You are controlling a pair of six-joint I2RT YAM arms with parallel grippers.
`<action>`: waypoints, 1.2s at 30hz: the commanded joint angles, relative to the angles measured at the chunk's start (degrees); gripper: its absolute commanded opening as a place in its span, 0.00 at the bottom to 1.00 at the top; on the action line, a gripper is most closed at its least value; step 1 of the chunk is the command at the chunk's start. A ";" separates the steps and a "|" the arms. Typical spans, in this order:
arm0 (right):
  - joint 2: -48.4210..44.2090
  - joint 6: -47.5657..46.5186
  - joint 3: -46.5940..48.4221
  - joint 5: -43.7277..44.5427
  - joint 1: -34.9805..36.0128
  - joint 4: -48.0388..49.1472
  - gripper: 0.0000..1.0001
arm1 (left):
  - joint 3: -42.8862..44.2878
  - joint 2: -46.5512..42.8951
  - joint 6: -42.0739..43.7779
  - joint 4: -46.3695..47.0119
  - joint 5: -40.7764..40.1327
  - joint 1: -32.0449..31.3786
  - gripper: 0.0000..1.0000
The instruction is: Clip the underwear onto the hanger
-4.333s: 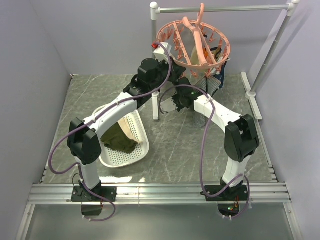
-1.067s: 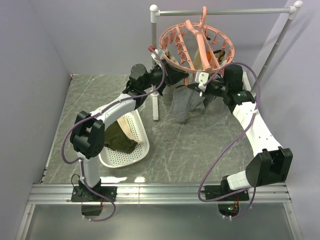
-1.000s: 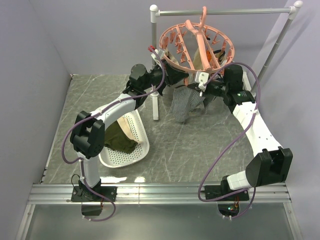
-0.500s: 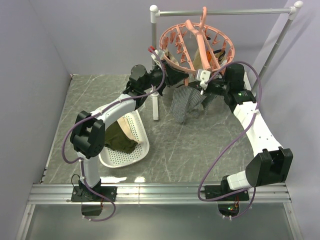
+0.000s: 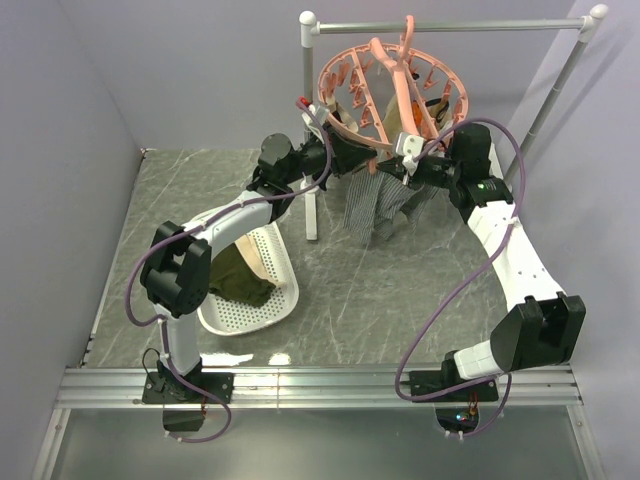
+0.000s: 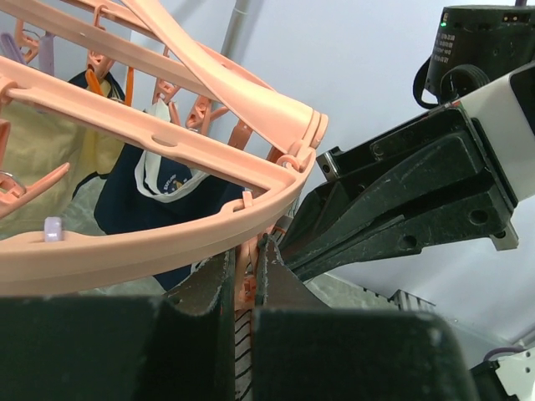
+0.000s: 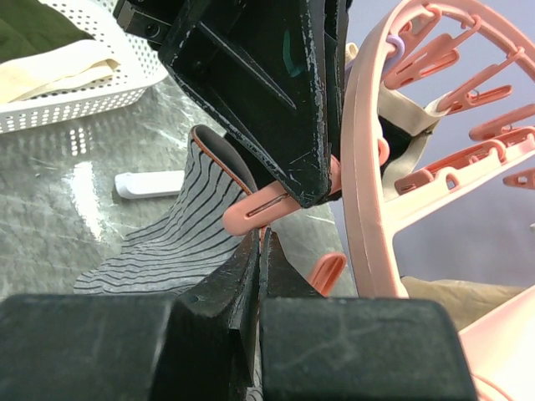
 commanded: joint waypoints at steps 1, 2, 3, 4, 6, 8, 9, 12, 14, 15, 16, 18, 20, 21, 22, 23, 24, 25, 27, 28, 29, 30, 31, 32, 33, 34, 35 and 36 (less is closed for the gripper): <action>-0.09 1.20 3.15 -2.55 -0.48 2.21 0.00 | -1.00 -0.59 2.82 1.22 3.61 -0.87 0.00; -0.09 1.12 3.15 -2.55 -0.39 2.12 0.00 | -1.08 -0.59 2.82 1.40 3.87 -0.87 0.00; -0.17 0.94 3.15 -2.63 -0.39 2.03 0.00 | -1.17 -0.68 2.99 1.31 3.79 -0.87 0.00; -0.17 1.03 3.15 -2.64 -0.48 2.03 0.00 | -1.26 -0.77 2.99 1.49 3.87 -0.87 0.01; -0.26 0.94 3.15 -2.64 -0.48 2.03 0.00 | -1.52 -0.95 3.08 1.49 3.79 -0.78 0.10; -0.26 1.46 3.24 -2.64 -0.48 2.47 0.00 | -1.61 -1.30 3.61 1.31 3.70 -0.87 0.23; -0.26 1.55 3.24 -2.64 -0.39 2.65 0.00 | -1.87 -1.30 3.69 1.40 3.53 -0.87 0.25; -0.35 2.69 2.89 -2.63 -0.48 4.05 0.00 | -1.79 -1.74 4.13 1.40 3.00 -0.78 0.29; -0.35 3.49 2.54 -2.28 -0.39 5.10 0.00 | -1.18 -1.48 3.78 1.31 2.56 -0.61 0.30; -0.17 3.58 2.54 -2.20 -0.39 5.28 0.00 | -0.56 -1.39 3.52 1.23 2.64 -0.52 0.31; -0.09 3.84 2.45 -2.11 -0.48 5.55 0.00 | -0.30 -1.21 3.52 1.31 2.47 -0.34 0.33; -0.26 4.45 2.10 -1.76 -0.48 6.60 0.00 | 0.14 -1.21 2.99 1.75 2.12 -0.25 0.41; -0.44 4.63 1.75 -1.49 -0.56 7.13 0.00 | 0.41 -1.47 2.64 2.02 1.77 -0.25 0.58; -0.44 4.63 1.66 -1.32 -0.48 7.13 0.00 | 0.50 -1.47 2.47 2.02 1.77 -0.25 0.62; -0.35 4.37 1.66 -1.14 -0.48 7.04 0.00 | 0.58 -1.82 2.03 2.10 1.77 -0.25 0.66; -0.35 4.37 1.66 -1.23 -0.48 7.04 0.00 | 0.58 -2.09 2.03 1.93 1.42 -0.17 0.74; -0.35 4.28 1.57 -1.06 -0.56 7.04 0.00 | 0.41 -2.44 2.03 1.84 1.15 -0.16 0.77; -0.26 4.11 1.57 -1.05 -0.48 7.13 0.00 | 0.41 -3.14 2.11 1.32 0.98 -0.08 0.85; -0.26 4.46 1.48 -0.88 -0.48 7.22 0.00 | -0.47 -4.37 1.68 0.53 -0.16 0.18 0.89; -0.09 4.37 1.57 -0.79 -0.39 7.31 0.00 | -0.64 -5.42 1.67 -0.09 -0.43 0.27 0.93; 0.00 4.28 1.57 -0.70 -0.39 7.13 0.00 | -1.34 -6.12 1.59 -1.14 -1.13 0.27 0.95; 0.00 4.11 1.48 -0.61 -0.48 7.04 0.00 | -1.87 -6.83 1.24 -1.67 -1.57 0.54 0.99; 0.00 4.02 1.48 -0.53 -0.48 6.96 0.00 | -2.31 -8.40 1.32 -2.28 -1.75 0.71 0.99; 0.00 3.67 1.40 -0.44 -0.48 6.61 0.00 | -3.36 -9.29 1.50 -2.99 -1.75 0.71 0.99; -0.17 3.32 1.31 -0.35 -0.30 6.34 0.00 | -3.98 -10.17 1.59 -4.65 -2.27 0.97 0.99; -0.35 2.53 1.05 -0.09 -0.30 6.08 0.00 | -4.68 -12.09 1.32 -5.88 -2.62 1.15 0.99; -0.35 1.83 0.96 0.09 -0.13 4.77 0.00 | -6.17 -13.15 1.32 -7.03 -2.63 1.33 0.99; -0.44 1.47 0.87 0.09 -0.04 4.41 0.00 | -7.05 -14.29 1.84 -9.39 -2.72 1.59 0.99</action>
